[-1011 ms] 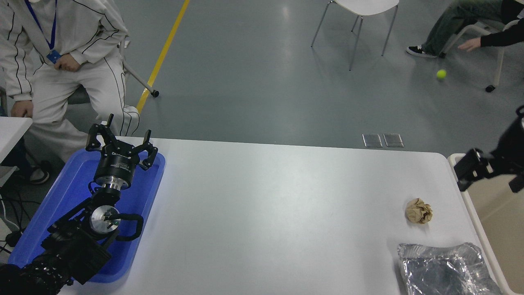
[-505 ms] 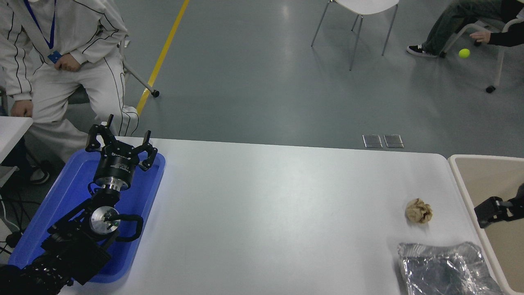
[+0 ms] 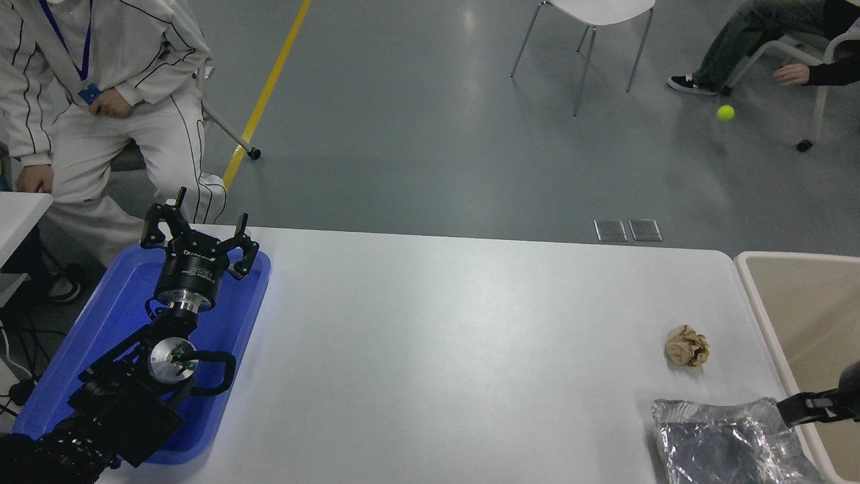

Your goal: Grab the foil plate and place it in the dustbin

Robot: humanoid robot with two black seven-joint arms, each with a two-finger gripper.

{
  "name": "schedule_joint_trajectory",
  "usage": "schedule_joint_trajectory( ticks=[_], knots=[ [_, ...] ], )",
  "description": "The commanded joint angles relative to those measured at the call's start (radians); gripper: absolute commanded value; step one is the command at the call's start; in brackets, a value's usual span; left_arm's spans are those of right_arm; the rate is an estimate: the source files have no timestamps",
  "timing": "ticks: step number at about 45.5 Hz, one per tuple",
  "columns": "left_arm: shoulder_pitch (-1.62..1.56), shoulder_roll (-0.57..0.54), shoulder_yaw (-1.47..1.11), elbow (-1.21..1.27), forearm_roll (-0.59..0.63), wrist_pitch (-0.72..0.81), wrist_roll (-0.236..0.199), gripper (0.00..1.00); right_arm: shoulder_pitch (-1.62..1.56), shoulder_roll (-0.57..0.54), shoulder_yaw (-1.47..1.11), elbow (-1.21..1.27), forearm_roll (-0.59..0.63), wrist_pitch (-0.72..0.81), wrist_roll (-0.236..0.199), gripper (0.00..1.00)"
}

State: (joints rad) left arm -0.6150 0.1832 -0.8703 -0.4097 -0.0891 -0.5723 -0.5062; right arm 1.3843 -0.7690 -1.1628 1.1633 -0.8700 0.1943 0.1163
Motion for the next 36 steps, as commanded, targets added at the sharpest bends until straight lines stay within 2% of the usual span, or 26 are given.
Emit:
schedule_joint_trajectory(
  ticks=[1, 17, 28, 36],
  knots=[
    [0.000, -0.001, 0.001, 0.000, 0.000, 0.000, 0.000, 1.00, -0.142, 0.000, 0.095, -0.097, -0.021, -0.019, 0.000, 0.90],
    [0.000, 0.001, 0.001, 0.000, 0.000, 0.000, 0.000, 1.00, -0.274, 0.000, 0.261, -0.123, -0.017, -0.019, -0.001, 0.93],
    [0.000, 0.001, 0.001, 0.000, 0.000, 0.000, 0.000, 1.00, -0.376, 0.025, 0.327, -0.237, -0.014, -0.019, 0.000, 0.92],
    [0.000, 0.001, 0.001, 0.000, 0.000, 0.000, 0.000, 1.00, -0.409, 0.023, 0.371, -0.251, -0.014, -0.019, -0.001, 0.78]
  ],
)
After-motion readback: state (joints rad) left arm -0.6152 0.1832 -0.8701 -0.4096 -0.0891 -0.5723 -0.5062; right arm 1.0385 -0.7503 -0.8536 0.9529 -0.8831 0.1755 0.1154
